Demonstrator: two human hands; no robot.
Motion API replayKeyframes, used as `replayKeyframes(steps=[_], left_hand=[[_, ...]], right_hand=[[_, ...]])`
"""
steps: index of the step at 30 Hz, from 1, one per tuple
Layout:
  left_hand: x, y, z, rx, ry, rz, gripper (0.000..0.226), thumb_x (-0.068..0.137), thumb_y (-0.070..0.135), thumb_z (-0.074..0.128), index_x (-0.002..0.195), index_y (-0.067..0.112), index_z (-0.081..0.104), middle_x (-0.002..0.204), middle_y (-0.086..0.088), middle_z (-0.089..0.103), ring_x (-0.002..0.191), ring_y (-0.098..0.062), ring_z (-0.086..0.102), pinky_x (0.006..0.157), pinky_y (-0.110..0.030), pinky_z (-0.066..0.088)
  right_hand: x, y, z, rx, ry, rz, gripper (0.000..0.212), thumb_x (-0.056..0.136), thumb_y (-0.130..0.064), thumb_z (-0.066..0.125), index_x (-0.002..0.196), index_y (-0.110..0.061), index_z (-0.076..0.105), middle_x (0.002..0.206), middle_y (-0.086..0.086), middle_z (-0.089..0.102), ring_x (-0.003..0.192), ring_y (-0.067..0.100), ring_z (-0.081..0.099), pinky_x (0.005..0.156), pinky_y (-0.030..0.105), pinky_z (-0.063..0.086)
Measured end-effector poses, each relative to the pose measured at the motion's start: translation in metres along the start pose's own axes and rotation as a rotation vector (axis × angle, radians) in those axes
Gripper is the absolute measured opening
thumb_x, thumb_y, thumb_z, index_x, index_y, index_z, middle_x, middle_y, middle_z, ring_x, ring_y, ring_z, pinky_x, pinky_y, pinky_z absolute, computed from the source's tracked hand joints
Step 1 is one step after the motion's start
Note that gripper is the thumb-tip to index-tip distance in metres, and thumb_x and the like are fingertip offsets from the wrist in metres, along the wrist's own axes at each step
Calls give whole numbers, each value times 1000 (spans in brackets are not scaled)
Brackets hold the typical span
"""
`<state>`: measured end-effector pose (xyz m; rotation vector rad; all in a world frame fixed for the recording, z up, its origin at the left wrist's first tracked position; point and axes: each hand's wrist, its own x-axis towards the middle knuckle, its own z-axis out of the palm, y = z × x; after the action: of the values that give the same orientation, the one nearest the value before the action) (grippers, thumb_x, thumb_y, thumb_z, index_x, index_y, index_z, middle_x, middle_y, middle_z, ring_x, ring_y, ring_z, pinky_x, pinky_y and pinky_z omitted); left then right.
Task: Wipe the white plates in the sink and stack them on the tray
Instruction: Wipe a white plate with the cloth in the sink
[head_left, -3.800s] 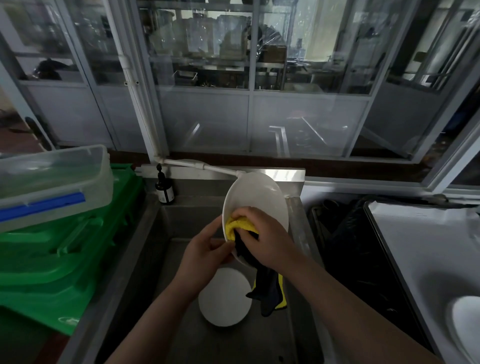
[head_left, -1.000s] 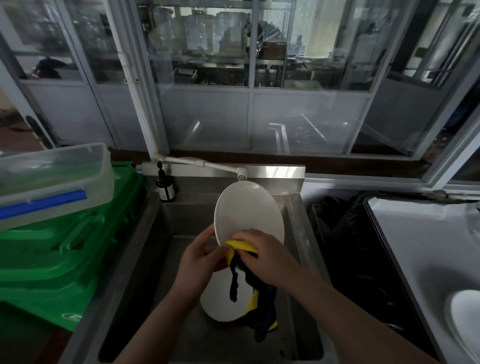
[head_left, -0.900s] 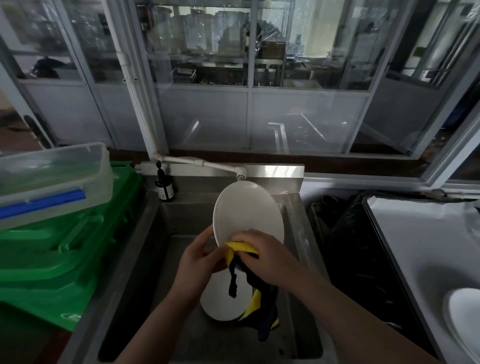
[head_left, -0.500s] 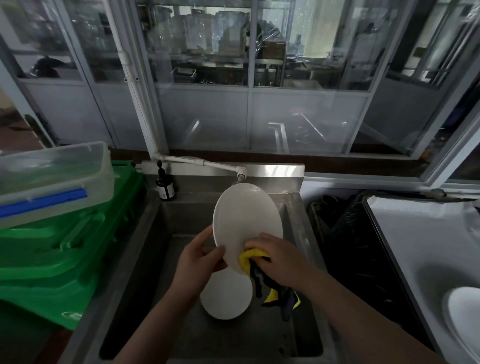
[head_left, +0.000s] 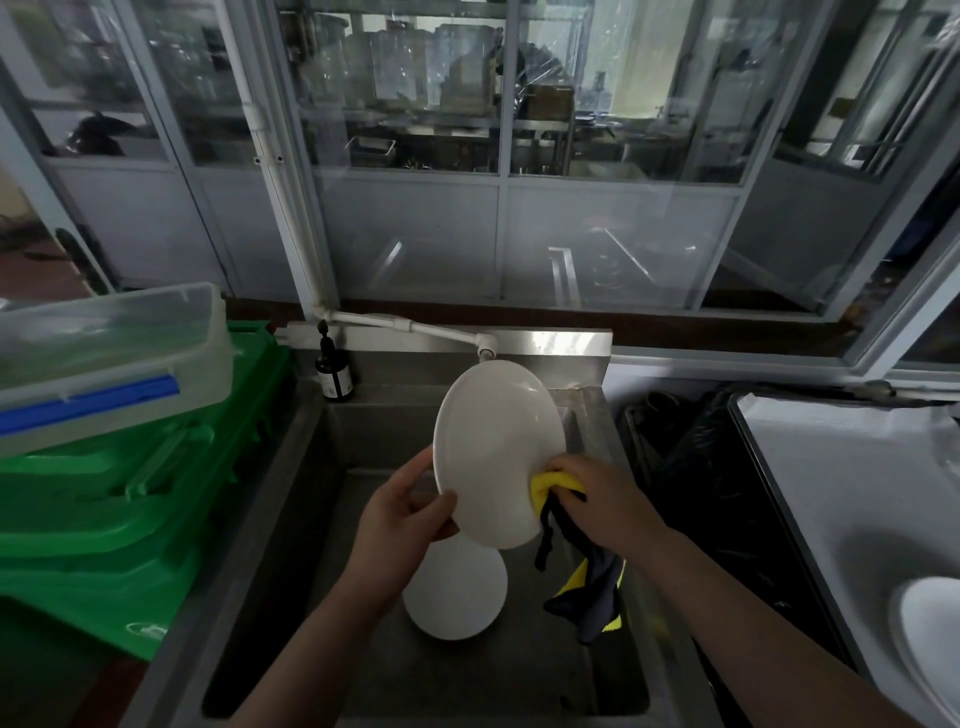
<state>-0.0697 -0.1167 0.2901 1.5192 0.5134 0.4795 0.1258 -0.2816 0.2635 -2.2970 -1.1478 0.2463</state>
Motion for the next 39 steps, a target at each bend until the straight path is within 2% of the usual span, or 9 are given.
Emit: replayKeyframes(steps=[4, 10, 15, 18, 21, 27, 31, 35, 39], left_hand=[[-2, 3, 2, -27, 13, 7, 55, 95, 2, 60, 139, 35, 51, 99, -6, 77, 94, -22, 75, 79, -34, 61], [1, 4, 4, -91, 39, -8, 55, 95, 2, 61, 142, 27, 51, 99, -12, 77, 92, -27, 75, 76, -33, 61], [1, 5, 6, -61, 69, 12, 54, 95, 5, 62, 142, 29, 50, 95, -11, 77, 89, -24, 75, 71, -26, 60], [0, 5, 6, -76, 82, 10, 53, 95, 4, 62, 140, 30, 51, 95, -11, 77, 89, -23, 75, 71, -25, 60], [0, 4, 7, -86, 105, -6, 52, 95, 3, 62, 136, 32, 53, 94, -8, 77, 87, -21, 76, 68, -22, 59], [5, -7, 7, -33, 167, -24, 52, 95, 5, 63, 135, 37, 53, 90, -6, 78, 85, -22, 76, 78, -38, 60], [5, -7, 10, -37, 179, -29, 50, 95, 5, 62, 133, 35, 55, 86, -6, 78, 83, -21, 76, 76, -36, 61], [6, -7, 12, -119, 190, -77, 47, 96, 2, 59, 136, 26, 58, 91, -5, 77, 85, -21, 76, 72, -30, 61], [6, -6, 13, -133, 198, -100, 48, 96, 4, 59, 140, 25, 56, 97, -5, 76, 87, -21, 75, 75, -35, 61]], right_hand=[[-1, 2, 0, 13, 87, 93, 16, 94, -24, 58, 109, -27, 60, 103, -5, 65, 90, 18, 62, 76, 37, 52], [-3, -8, 7, 47, 68, 144, 6, 94, -25, 56, 99, -30, 56, 88, -8, 63, 79, 15, 58, 69, 35, 49], [-5, -21, 17, 76, 48, 187, 7, 93, -31, 54, 100, -32, 56, 93, -6, 64, 84, 15, 60, 73, 36, 51], [-5, -28, 23, 111, 15, 193, 8, 92, -25, 56, 99, -22, 58, 94, 0, 64, 83, 17, 61, 68, 31, 51], [-6, -38, 27, 122, -17, 176, 10, 93, -22, 55, 100, -16, 59, 96, 2, 63, 81, 14, 57, 60, 19, 43], [-12, -56, 38, 142, -84, 120, 11, 92, -30, 52, 101, -25, 51, 93, 0, 61, 86, 20, 60, 75, 40, 52], [-14, -67, 39, 139, -145, 55, 27, 89, -35, 58, 111, -25, 47, 102, 0, 60, 92, 20, 59, 79, 41, 53], [-19, -75, 43, 27, -3, -80, 32, 89, -44, 62, 114, -30, 48, 107, -6, 60, 93, 16, 59, 75, 33, 50], [-25, -70, 48, -28, 68, -167, 28, 92, -35, 58, 118, -31, 48, 107, -5, 58, 94, 18, 60, 74, 34, 51]])
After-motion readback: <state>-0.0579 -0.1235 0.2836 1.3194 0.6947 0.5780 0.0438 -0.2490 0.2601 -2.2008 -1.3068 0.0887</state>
